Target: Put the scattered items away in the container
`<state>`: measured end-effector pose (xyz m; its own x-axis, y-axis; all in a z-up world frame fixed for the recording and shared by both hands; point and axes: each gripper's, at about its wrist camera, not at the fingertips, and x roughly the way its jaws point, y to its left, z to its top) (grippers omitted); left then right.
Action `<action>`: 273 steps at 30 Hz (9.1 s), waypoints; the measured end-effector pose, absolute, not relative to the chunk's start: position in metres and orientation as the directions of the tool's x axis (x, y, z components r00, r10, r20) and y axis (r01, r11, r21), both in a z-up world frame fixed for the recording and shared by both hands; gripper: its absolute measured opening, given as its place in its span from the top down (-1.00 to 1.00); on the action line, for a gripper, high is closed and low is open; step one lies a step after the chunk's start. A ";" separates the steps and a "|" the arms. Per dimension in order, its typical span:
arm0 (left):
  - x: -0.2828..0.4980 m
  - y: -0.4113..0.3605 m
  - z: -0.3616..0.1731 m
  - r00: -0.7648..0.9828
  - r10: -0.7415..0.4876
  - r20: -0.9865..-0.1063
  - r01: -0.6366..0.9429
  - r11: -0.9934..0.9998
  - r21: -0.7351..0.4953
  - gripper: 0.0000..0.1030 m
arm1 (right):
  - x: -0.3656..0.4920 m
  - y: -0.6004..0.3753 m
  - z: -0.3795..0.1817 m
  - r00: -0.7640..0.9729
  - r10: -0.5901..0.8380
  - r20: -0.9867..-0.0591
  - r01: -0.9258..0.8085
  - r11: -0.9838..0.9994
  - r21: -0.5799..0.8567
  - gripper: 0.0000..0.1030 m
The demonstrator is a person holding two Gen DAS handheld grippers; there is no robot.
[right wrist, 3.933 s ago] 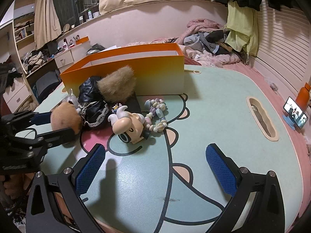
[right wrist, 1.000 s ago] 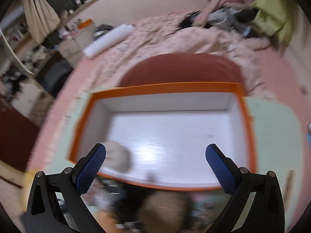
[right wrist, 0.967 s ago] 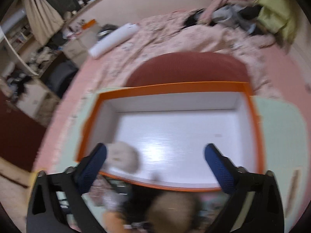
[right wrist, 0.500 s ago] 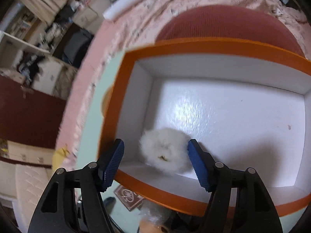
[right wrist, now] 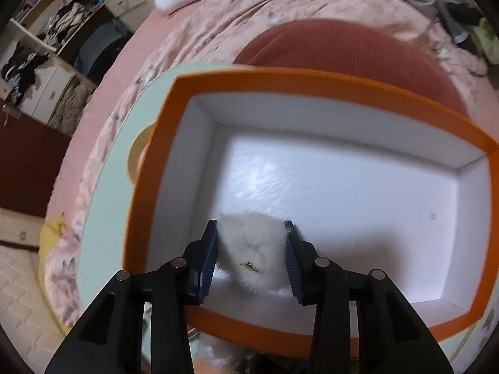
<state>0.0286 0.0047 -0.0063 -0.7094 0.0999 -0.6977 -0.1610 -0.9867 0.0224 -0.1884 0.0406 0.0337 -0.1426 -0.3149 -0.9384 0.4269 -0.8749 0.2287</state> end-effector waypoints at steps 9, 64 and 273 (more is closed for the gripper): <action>0.028 0.005 -0.007 -0.710 0.100 -0.697 -0.161 -0.987 0.023 -1.00 | -0.146 0.103 0.108 -0.343 -0.432 -0.834 0.448 -0.856 0.258 0.21; 0.031 0.004 -0.008 -0.712 0.100 -0.695 -0.160 -0.987 0.023 -1.00 | -0.170 0.247 0.040 -0.459 -0.334 -0.823 0.018 -0.930 0.367 0.72; -0.177 -0.003 0.086 -0.719 0.235 -0.654 -0.191 -0.972 -0.140 0.22 | -0.167 0.179 0.090 -0.648 -0.396 -0.651 0.329 -0.916 0.229 0.29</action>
<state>-0.1774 -0.0035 0.0861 -0.7189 0.2354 -0.6541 -0.1912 -0.9716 -0.1396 -0.1674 0.1793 0.0904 -0.6480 -0.3959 -0.6507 0.3293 -0.9160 0.2294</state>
